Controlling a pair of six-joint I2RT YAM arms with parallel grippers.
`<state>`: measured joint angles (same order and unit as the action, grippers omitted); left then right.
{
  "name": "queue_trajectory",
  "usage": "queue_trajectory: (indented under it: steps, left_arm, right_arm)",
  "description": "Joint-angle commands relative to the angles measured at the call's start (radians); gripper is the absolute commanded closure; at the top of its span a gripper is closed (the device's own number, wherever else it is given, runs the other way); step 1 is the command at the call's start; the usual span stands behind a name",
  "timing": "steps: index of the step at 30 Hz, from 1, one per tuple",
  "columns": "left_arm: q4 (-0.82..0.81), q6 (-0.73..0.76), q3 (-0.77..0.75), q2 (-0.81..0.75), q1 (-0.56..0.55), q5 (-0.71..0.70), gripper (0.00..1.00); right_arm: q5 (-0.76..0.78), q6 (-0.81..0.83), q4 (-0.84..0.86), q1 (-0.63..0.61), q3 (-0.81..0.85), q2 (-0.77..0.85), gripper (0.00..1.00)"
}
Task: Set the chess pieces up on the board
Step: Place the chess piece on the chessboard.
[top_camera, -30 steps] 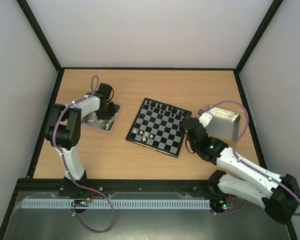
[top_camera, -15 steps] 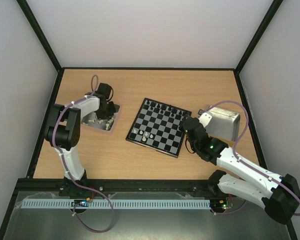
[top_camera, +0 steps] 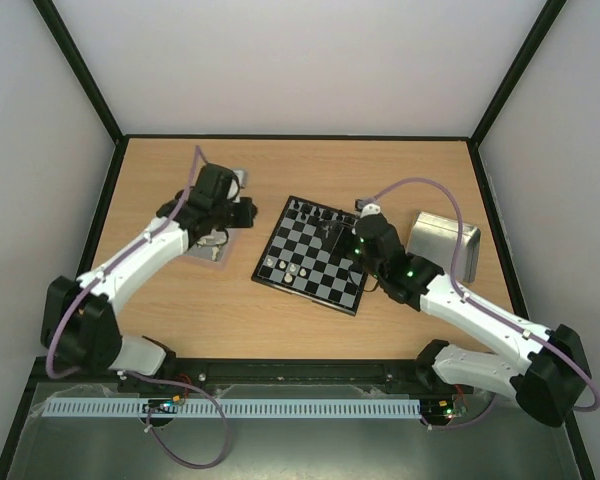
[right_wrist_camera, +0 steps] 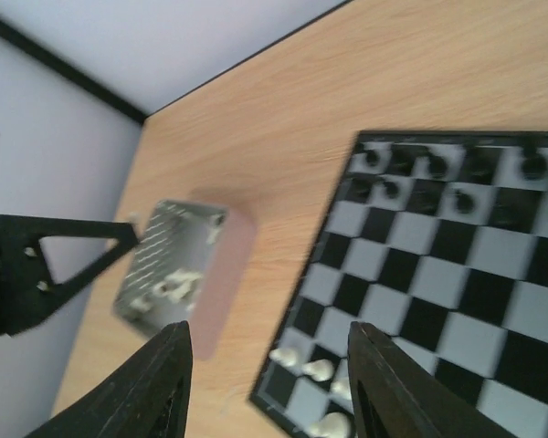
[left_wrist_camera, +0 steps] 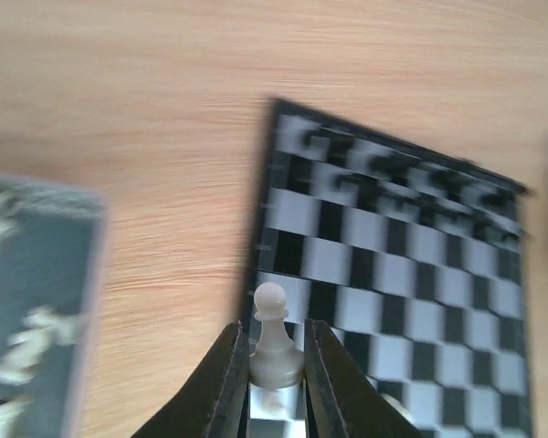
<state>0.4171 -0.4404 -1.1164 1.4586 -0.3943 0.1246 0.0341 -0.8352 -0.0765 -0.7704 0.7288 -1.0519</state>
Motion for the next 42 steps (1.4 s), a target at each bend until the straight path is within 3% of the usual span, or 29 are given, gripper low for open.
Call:
queue_trajectory:
  steps: [1,11,22,31,39,41,42]
  left_arm:
    - [-0.118,0.157,0.063,-0.124,-0.142,0.091,0.88]
    - [-0.292,0.398,0.175,-0.354,-0.233,0.353,0.89]
    - [-0.438,0.683,0.298,-0.502,-0.268,0.439,0.91]
    - [-0.394,0.79,0.28,-0.488,-0.268,0.476,0.91]
    - [-0.38,0.802,0.282,-0.485,-0.268,0.487,0.89]
    - [-0.387,0.782,0.283,-0.486,-0.269,0.471,0.81]
    - [-0.394,0.76,0.284,-0.487,-0.269,0.455,0.72]
  right_arm:
    - [-0.254,0.021,0.038,0.004,0.099,-0.031,0.52]
    - [-0.444,-0.011,0.06,0.013,0.153,0.029,0.47]
    - [-0.632,-0.006,0.104,0.013,0.184,0.001,0.51]
    - [-0.729,-0.001,0.127,0.013,0.181,-0.039,0.76]
    - [-0.714,0.001,0.129,0.013,0.173,-0.053,0.98]
    - [-0.698,0.004,0.122,0.013,0.173,-0.056,0.98]
    - [-0.683,0.009,0.112,0.013,0.173,-0.056,0.98]
